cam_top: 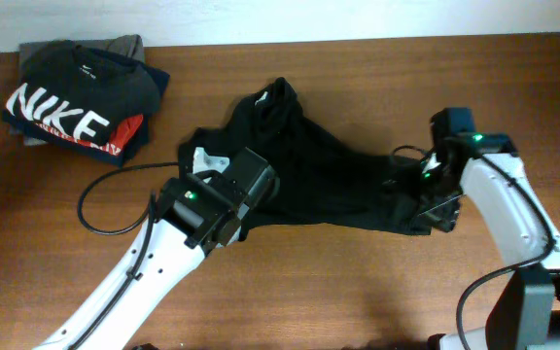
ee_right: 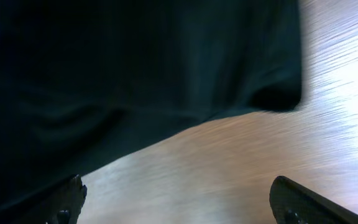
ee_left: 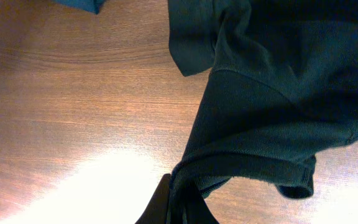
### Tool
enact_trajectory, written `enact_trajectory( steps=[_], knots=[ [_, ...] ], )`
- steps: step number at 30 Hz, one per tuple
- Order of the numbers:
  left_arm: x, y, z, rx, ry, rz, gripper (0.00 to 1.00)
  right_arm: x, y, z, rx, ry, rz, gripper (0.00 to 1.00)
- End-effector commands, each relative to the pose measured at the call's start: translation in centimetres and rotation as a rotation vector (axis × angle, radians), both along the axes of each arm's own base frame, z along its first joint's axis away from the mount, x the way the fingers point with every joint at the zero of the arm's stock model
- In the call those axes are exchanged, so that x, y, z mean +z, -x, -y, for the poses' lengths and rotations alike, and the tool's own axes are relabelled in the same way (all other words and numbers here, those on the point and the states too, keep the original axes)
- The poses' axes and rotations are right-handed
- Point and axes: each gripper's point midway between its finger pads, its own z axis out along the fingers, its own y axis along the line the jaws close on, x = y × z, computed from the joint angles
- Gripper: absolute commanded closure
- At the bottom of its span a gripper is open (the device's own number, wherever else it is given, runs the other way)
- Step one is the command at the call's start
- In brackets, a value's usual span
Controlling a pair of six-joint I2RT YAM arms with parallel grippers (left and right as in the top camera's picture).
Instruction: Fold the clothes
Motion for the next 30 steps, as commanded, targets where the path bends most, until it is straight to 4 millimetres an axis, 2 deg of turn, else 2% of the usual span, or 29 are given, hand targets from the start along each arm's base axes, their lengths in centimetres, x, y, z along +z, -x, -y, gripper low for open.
enact_trajectory(
  steps=[1,6,9,14,17,21,25,27,30],
  knots=[
    [1.0,-0.5,-0.9,0.045,0.000,0.053,0.99,-0.9,1.2,-3.3,-0.071,-0.090,-0.061,0.01],
    [1.0,-0.5,-0.9,0.045,0.000,0.053,0.99,-2.2,2.7,-5.9,-0.173,-0.084,-0.134,0.01],
    [1.0,-0.5,-0.9,0.045,-0.001,0.053,0.99,-2.7,2.8,-6.2,-0.219,-0.042,-0.136,0.01],
    [1.0,-0.3,-1.1,0.045,-0.009,0.042,0.99,-3.4,2.9,-5.0,-0.278,0.035,-0.132,0.01],
    [1.0,-0.1,-1.2,0.045,-0.014,0.036,0.99,-4.1,3.0,-3.4,-0.296,0.108,-0.121,0.01],
    [1.0,-0.1,-1.2,0.045,-0.014,0.036,0.99,-4.9,3.7,-2.4,-0.322,0.121,-0.143,0.01],
    [1.0,-0.1,-1.2,0.045,-0.014,0.036,0.99,-5.8,4.2,-0.3,-0.356,0.186,-0.144,0.12],
    [1.0,-0.1,-1.2,0.045,-0.014,0.036,0.99,-5.9,4.0,0.8,-0.377,0.213,-0.133,0.22],
    [1.0,-0.1,-1.2,0.045,-0.014,0.036,0.99,-5.9,2.9,1.9,-0.361,0.229,-0.085,0.25]
  ],
)
